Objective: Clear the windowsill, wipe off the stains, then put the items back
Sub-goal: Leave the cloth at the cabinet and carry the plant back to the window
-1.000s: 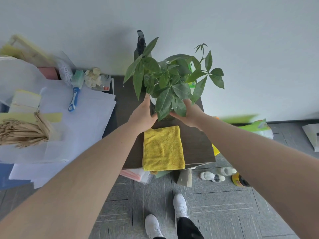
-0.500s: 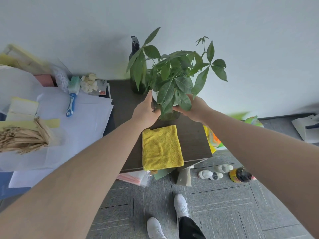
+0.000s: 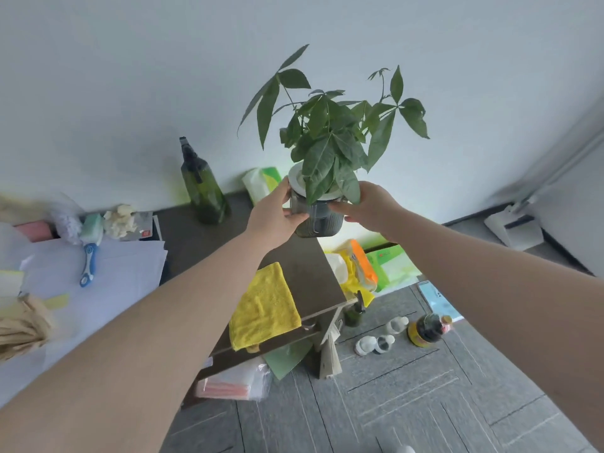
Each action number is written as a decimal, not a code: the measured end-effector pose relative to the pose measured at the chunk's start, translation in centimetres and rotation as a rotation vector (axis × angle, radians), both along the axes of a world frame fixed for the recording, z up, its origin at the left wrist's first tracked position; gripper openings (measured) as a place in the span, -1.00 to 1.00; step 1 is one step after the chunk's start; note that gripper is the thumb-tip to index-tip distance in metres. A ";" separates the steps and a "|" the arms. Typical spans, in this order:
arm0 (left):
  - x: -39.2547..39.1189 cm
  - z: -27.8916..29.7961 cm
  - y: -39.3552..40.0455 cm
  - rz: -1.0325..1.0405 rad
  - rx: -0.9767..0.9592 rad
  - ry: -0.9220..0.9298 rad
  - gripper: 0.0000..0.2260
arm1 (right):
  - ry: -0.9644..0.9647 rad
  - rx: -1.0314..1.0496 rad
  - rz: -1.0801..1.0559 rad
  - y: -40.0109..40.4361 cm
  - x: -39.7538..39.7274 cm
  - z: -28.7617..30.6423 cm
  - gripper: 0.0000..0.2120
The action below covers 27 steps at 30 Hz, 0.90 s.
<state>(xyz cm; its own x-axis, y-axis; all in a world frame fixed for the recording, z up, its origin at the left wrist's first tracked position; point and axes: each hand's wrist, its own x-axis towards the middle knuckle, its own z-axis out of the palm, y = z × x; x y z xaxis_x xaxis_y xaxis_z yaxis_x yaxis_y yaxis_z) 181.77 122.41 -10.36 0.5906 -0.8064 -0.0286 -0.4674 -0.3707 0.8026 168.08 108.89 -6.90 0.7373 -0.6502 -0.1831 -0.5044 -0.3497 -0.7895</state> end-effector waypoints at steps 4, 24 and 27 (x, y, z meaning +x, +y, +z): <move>-3.3 2.7 -3.4 -0.041 -0.003 -0.064 -0.41 | -0.044 0.007 -0.044 -2.8 -4.1 1.7 -0.82; -41.8 9.8 -34.6 -0.487 -0.040 -0.162 -0.38 | 0.002 -0.148 -0.436 -26.7 -47.1 7.5 -0.80; -48.7 9.8 -39.2 -0.606 -0.036 -0.182 -0.40 | 0.016 -0.149 -0.548 -29.1 -54.3 7.5 -0.62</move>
